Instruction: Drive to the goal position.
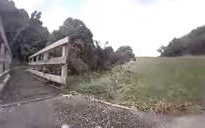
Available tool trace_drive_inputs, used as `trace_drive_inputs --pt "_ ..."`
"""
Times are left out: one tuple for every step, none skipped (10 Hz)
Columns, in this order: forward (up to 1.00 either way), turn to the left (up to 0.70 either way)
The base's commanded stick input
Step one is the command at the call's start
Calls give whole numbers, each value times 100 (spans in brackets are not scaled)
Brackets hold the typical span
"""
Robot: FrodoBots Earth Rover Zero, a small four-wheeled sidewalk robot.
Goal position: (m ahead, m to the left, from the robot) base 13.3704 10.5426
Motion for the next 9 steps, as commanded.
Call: trace_drive_inputs --pt "-70 -33" --pt "-86 -37" --pt "-99 -40" --pt "-99 -40" --pt "-99 -40" --pt "-99 -40" --pt "-99 -40" --pt "-67 -28" --pt "-20 -10"
